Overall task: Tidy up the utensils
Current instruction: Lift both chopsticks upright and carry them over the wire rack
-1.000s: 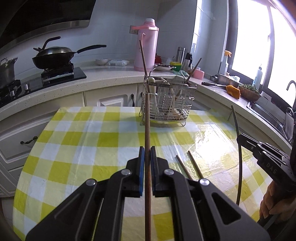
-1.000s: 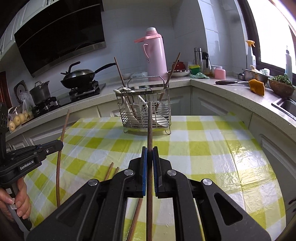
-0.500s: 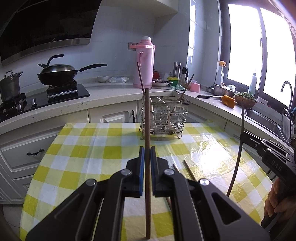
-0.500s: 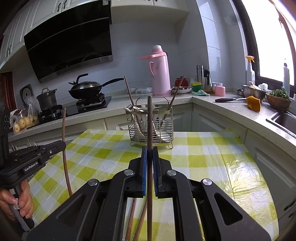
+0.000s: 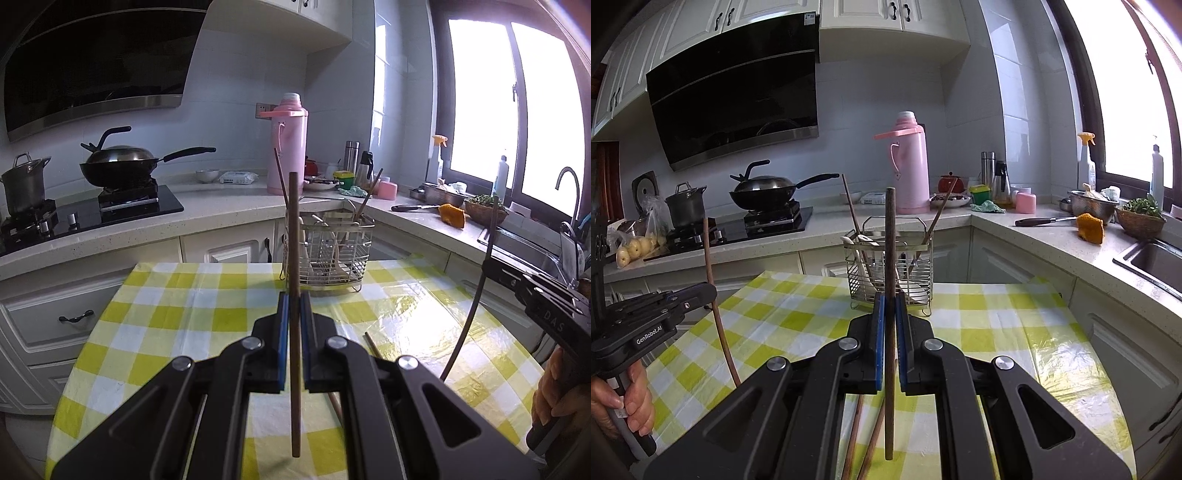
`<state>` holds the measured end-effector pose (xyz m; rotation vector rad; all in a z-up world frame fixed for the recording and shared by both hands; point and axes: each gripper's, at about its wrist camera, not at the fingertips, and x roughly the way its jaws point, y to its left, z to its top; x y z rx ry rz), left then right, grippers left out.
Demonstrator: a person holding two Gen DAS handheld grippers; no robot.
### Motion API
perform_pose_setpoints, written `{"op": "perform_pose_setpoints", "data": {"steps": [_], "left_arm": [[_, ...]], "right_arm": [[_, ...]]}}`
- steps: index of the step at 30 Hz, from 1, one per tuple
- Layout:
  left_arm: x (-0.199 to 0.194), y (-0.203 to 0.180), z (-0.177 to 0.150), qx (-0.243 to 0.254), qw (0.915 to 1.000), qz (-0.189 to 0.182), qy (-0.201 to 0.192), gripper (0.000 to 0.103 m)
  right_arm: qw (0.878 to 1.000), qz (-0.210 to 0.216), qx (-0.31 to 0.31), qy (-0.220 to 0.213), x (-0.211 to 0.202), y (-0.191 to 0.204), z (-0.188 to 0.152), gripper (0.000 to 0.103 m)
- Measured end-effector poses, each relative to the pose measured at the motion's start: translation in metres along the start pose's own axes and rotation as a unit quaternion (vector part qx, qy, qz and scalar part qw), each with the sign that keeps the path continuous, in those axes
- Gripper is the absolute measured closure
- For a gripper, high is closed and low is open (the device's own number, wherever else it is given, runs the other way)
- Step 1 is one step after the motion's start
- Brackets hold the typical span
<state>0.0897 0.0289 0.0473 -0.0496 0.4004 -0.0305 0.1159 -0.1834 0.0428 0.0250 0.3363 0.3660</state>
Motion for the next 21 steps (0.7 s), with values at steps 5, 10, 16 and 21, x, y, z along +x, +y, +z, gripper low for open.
{"op": "perform_pose_setpoints", "data": {"steps": [5,10,16,21], "left_arm": [[0.009,0.003,0.021,0.000,0.9999,0.003,-0.015,0.097],[0.019,0.002,0.055,0.003,0.9992,0.002,-0.039,0.097],[0.046,0.002,0.106,-0.005,0.9988,-0.010,-0.047,0.097],[0.068,0.006,0.152,-0.015,0.9978,-0.010,-0.063,0.097]], "right_arm": [[1.000,0.006,0.020,-0.008,0.015,-0.014,0.016,0.096],[1.000,0.001,0.020,-0.020,0.032,-0.025,0.043,0.096],[0.999,-0.004,0.018,-0.030,0.058,-0.039,0.084,0.096],[0.999,-0.009,0.011,-0.047,0.076,-0.047,0.123,0.096]]}}
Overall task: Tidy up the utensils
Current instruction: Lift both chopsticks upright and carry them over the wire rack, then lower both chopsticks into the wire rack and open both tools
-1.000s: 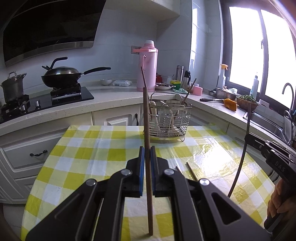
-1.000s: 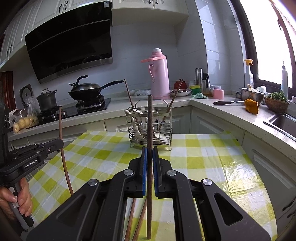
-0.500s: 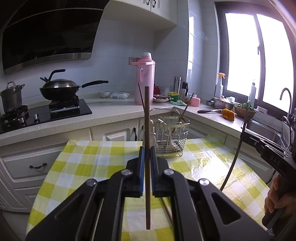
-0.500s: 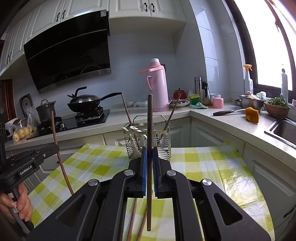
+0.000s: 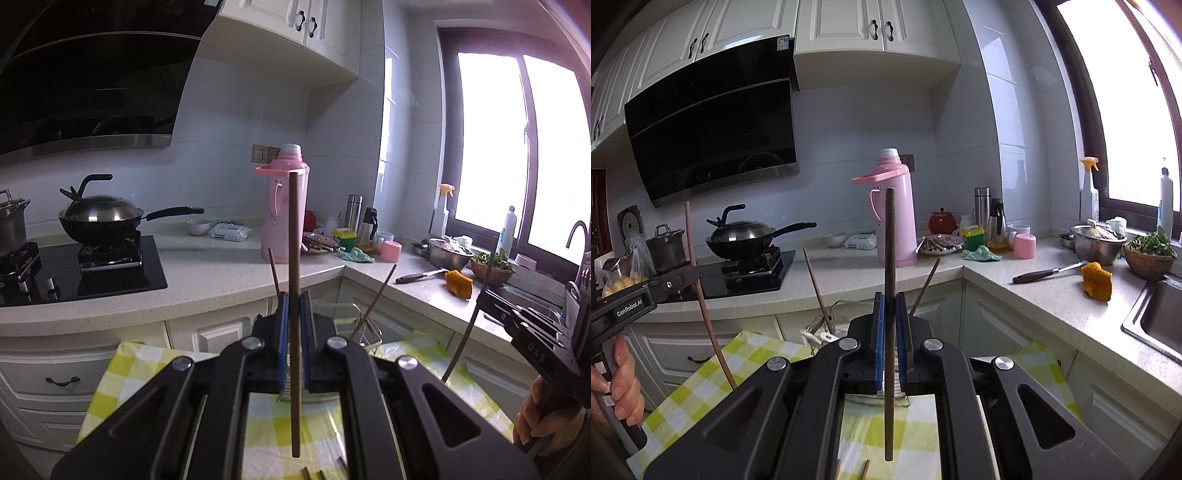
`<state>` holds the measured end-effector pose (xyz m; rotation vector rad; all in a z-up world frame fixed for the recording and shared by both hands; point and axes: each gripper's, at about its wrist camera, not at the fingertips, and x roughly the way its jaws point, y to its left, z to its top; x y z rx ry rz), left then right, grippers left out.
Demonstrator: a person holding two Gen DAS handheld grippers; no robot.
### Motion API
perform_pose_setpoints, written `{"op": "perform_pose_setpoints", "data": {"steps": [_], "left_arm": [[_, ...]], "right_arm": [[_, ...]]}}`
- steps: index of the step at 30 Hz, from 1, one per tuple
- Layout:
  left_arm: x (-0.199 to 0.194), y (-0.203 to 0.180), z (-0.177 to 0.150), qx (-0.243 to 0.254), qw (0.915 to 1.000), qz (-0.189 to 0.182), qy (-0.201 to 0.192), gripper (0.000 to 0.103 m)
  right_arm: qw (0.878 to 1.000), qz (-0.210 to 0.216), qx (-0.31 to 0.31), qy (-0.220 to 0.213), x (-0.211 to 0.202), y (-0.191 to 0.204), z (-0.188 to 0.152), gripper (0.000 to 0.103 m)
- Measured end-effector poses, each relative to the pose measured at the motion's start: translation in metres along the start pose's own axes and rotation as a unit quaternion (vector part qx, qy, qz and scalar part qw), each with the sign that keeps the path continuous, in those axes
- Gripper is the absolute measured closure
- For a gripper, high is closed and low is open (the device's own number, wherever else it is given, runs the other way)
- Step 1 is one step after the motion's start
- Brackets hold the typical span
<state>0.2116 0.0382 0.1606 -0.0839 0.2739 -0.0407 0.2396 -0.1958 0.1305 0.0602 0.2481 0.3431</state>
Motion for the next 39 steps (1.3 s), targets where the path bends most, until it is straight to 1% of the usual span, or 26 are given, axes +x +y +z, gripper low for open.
{"op": "perform_pose_setpoints", "data": {"steps": [5,11,15,18,21,26,32,36,39], "left_arm": [[0.022,-0.003,0.031,0.007,0.9998,0.010,-0.017,0.097],[0.055,-0.005,0.065,-0.006,0.9995,0.015,-0.027,0.097],[0.078,-0.006,0.080,-0.016,0.9993,0.013,-0.030,0.097],[0.098,-0.007,0.084,-0.024,0.9993,0.015,-0.026,0.097],[0.123,-0.005,0.081,-0.035,0.9992,0.015,-0.014,0.097],[0.166,0.001,0.064,-0.048,0.9986,0.019,0.015,0.097],[0.199,0.009,0.040,-0.053,0.9976,0.018,0.041,0.097],[0.214,0.005,0.021,-0.039,0.9973,0.013,0.061,0.097],[0.223,0.004,0.008,-0.040,0.9964,0.011,0.075,0.097]], "right_arm": [[1.000,-0.003,-0.009,-0.013,0.020,-0.004,0.028,0.096],[1.000,0.000,0.004,-0.016,0.054,-0.013,0.051,0.096],[0.999,0.011,0.024,-0.024,0.076,-0.017,0.066,0.096],[0.999,0.021,0.036,-0.029,0.095,-0.015,0.073,0.096],[0.998,0.027,0.041,-0.029,0.117,-0.009,0.073,0.096],[0.999,0.032,0.038,-0.006,0.159,-0.002,0.061,0.096],[0.997,0.039,0.061,0.019,0.193,-0.007,0.040,0.096],[0.996,0.043,0.046,0.058,0.214,-0.003,0.021,0.096],[0.994,0.047,0.044,0.087,0.226,-0.002,0.006,0.096]]}}
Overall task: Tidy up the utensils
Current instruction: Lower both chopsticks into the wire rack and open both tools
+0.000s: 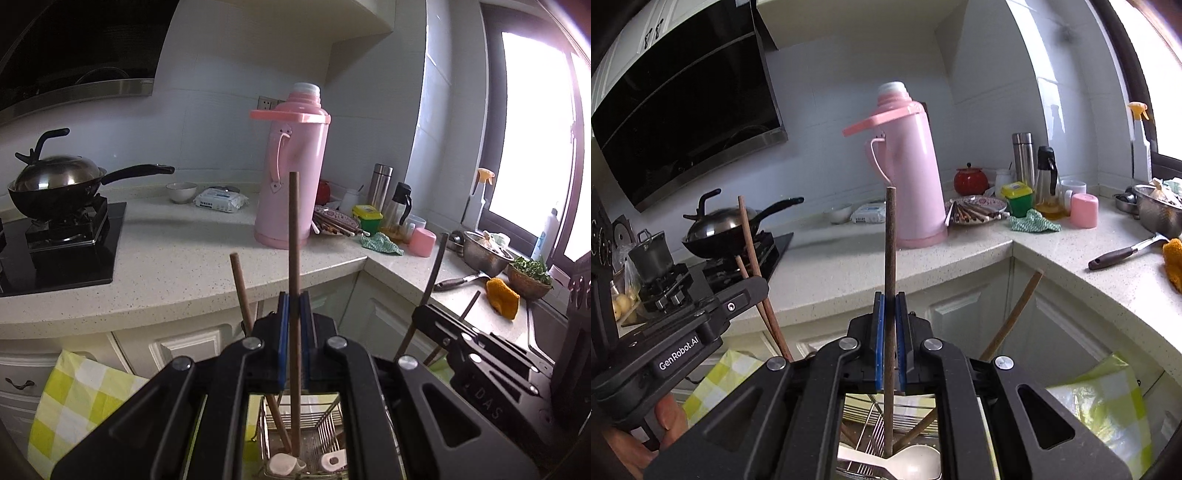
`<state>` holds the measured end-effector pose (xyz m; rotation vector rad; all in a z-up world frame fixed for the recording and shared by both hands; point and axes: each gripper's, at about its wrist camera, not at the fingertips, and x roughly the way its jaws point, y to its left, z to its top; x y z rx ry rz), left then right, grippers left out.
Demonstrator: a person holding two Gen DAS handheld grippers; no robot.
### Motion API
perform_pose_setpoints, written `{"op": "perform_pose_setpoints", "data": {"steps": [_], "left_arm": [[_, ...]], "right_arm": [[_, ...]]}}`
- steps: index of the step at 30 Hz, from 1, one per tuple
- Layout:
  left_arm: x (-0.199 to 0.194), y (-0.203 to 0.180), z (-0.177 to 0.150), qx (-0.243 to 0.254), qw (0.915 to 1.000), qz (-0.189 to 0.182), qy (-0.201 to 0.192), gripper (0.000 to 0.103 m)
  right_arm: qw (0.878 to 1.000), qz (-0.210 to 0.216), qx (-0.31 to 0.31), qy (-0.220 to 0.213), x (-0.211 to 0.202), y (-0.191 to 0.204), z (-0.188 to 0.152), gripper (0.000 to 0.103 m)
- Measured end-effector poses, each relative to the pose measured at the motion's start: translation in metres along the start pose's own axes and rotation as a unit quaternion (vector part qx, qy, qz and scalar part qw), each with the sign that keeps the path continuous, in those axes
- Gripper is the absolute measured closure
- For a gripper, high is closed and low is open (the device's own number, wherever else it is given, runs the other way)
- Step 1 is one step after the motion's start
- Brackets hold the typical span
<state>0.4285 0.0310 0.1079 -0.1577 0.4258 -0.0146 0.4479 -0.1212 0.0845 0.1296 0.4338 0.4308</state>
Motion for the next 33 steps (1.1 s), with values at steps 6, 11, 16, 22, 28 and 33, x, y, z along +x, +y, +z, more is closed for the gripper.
{"op": "perform_pose_setpoints", "data": {"steps": [6,11,16,22,28,33], "left_arm": [[0.011,-0.003,-0.018,0.011,0.9998,0.014,0.012,0.097],[0.017,-0.007,-0.027,0.021,0.9993,0.026,0.017,0.097],[0.021,-0.005,-0.032,0.019,0.9991,0.032,0.021,0.097],[0.022,-0.003,-0.030,0.021,0.9986,0.044,0.021,0.096],[0.019,0.002,-0.029,0.016,0.9983,0.052,0.019,0.087],[0.006,0.009,-0.027,0.001,0.9986,0.052,0.007,0.084]], "right_arm": [[1.000,-0.004,-0.006,0.017,0.012,0.000,-0.020,0.096],[1.000,-0.007,-0.009,0.019,0.012,0.000,-0.021,0.096],[1.000,-0.010,-0.008,0.020,0.013,0.001,-0.021,0.096],[0.999,-0.022,-0.015,0.024,0.018,0.003,-0.019,0.093],[1.000,-0.023,-0.014,0.008,0.012,0.003,-0.018,0.036],[0.999,-0.031,-0.027,-0.005,-0.001,0.004,-0.015,0.036]]}}
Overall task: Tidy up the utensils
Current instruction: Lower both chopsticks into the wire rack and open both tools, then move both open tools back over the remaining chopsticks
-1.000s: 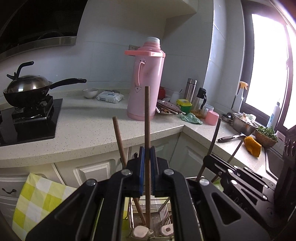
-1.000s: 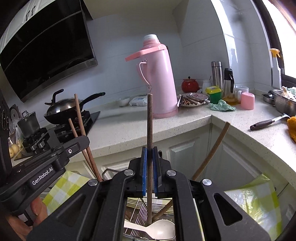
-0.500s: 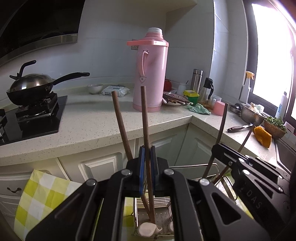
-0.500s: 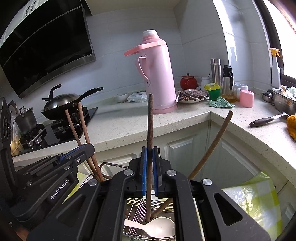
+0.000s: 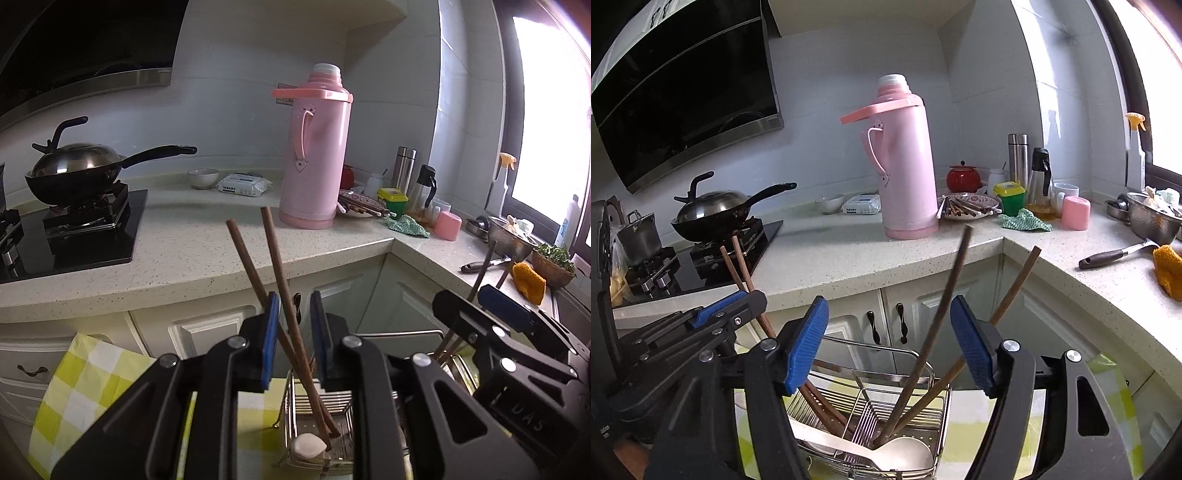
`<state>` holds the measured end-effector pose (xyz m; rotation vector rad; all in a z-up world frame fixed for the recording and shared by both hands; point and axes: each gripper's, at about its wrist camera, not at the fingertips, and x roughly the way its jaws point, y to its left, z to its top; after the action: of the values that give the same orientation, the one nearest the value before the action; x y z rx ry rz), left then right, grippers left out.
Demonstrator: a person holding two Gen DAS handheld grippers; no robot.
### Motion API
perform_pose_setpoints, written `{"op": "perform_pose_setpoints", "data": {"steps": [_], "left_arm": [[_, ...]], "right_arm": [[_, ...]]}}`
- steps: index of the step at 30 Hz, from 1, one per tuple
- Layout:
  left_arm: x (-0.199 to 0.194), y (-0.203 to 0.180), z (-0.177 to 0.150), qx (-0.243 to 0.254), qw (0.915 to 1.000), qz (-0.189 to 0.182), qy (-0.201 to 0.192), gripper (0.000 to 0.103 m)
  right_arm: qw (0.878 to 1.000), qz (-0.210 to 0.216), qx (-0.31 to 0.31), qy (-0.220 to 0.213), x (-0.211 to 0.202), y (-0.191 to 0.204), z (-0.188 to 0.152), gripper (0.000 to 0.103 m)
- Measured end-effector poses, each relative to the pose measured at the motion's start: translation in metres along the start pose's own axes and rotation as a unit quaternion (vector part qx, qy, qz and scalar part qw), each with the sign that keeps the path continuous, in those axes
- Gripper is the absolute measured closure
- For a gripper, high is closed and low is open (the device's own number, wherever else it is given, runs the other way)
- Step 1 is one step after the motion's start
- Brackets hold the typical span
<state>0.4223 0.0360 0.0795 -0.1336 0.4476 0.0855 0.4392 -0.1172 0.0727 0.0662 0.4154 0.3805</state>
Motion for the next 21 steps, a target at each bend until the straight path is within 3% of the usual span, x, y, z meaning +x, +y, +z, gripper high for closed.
{"op": "perform_pose_setpoints", "data": {"steps": [4,7,9,18,21], "left_arm": [[-0.020,0.010,0.001,-0.012,0.9998,0.003,-0.019,0.070],[-0.044,0.018,-0.003,-0.010,0.9990,0.012,-0.041,0.051],[-0.062,0.023,-0.007,-0.007,0.9982,0.019,-0.056,0.032],[-0.141,0.049,-0.051,0.002,0.9970,0.041,-0.065,0.006],[-0.162,0.058,-0.077,0.012,0.9974,0.050,-0.051,0.005]], "right_arm": [[1.000,-0.004,0.010,-0.015,-0.020,-0.005,0.004,0.036],[1.000,0.000,0.008,-0.029,-0.044,-0.007,0.004,0.036],[0.999,0.000,0.002,-0.038,-0.062,-0.006,0.001,0.036],[0.999,0.000,0.015,-0.044,-0.142,-0.001,-0.047,0.035],[0.999,-0.002,0.020,-0.037,-0.167,0.001,-0.079,0.029]]}}
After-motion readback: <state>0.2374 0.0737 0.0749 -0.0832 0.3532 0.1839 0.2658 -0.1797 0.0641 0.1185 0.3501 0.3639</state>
